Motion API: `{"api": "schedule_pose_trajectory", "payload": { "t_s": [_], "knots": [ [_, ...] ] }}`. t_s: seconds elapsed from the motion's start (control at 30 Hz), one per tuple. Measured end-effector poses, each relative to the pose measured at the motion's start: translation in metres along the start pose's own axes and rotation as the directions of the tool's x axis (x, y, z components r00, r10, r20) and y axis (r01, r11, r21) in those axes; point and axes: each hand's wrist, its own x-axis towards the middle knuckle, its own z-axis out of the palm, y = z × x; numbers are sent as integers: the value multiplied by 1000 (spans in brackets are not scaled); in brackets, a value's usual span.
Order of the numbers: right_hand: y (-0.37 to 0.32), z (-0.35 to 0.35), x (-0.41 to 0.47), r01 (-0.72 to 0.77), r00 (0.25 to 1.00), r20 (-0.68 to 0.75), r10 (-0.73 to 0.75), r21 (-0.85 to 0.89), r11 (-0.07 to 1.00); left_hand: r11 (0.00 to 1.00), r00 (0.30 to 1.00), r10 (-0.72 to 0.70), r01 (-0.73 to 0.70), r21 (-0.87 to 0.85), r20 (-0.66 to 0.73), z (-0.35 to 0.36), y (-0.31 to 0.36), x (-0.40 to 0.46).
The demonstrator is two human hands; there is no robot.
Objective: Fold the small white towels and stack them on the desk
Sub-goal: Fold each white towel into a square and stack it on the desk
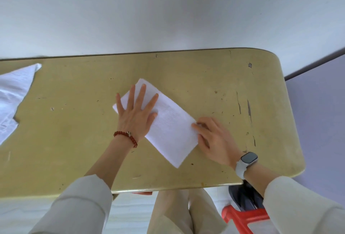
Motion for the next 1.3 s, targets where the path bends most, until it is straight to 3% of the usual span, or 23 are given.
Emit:
{"api": "schedule_pose_trajectory", "payload": {
  "t_s": [0.17,0.27,0.33,0.47,0.7,0.87,1.0,1.1,1.2,1.3],
  "knots": [
    [-13,8,-3,120,989,76,-130,115,986,989,978,-143,136,-57,-154,-9,6,-16],
    [-2,4,-4,269,954,119,-275,69,961,984,938,-85,25,-178,-337,-8,29,-44],
    [5,1,-5,364,915,182,-361,17,931,948,924,-43,-82,-307,-381,-6,49,-67],
    [6,2,-5,392,888,280,-364,-49,919,904,943,41,-176,-390,-331,10,74,-101],
    [-1,3,3,433,891,191,-411,-91,897,899,932,-44,-120,-421,-360,20,77,-111],
    [2,7,0,460,880,182,-438,-102,882,934,903,-190,44,-355,-386,18,81,-118],
    [2,6,-1,453,887,152,-436,-107,885,931,909,-174,26,-364,-379,18,81,-123],
    [0,7,5,440,893,193,-406,-184,879,931,916,-178,38,-363,-360,18,84,-121],
    [-11,1,16,504,860,246,-447,-267,821,934,909,-268,164,-319,-319,8,90,-120],
    [-16,-2,19,417,908,150,-391,-238,877,935,910,-291,206,-289,-295,8,100,-111]
  ]
}}
